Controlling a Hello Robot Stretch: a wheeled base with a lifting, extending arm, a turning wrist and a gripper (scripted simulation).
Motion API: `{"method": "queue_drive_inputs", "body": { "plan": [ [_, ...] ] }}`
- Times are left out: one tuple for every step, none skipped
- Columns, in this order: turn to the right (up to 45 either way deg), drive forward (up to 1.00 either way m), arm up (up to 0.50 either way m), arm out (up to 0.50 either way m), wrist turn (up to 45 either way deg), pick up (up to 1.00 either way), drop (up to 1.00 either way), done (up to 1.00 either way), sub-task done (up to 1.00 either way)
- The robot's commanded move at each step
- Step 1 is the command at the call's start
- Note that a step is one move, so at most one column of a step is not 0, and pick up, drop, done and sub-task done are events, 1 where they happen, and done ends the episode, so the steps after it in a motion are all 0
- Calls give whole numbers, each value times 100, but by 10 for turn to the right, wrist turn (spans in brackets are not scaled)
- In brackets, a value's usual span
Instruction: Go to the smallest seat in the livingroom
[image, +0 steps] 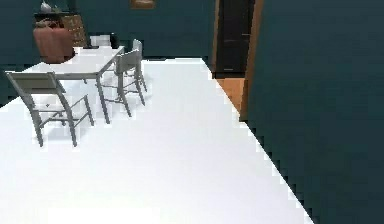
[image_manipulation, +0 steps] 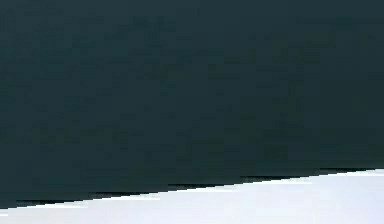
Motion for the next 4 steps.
{"method": "queue_drive_inputs", "body": {
  "plan": [
    [0, 100, 0, 0, 0, 0, 0, 0, 0],
    [0, 100, 0, 0, 0, 0, 0, 0, 0],
    [0, 70, 0, 0, 0, 0, 0, 0, 0],
    [390, 0, 0, 0, 0, 0, 0, 0, 0]
  ]
}}
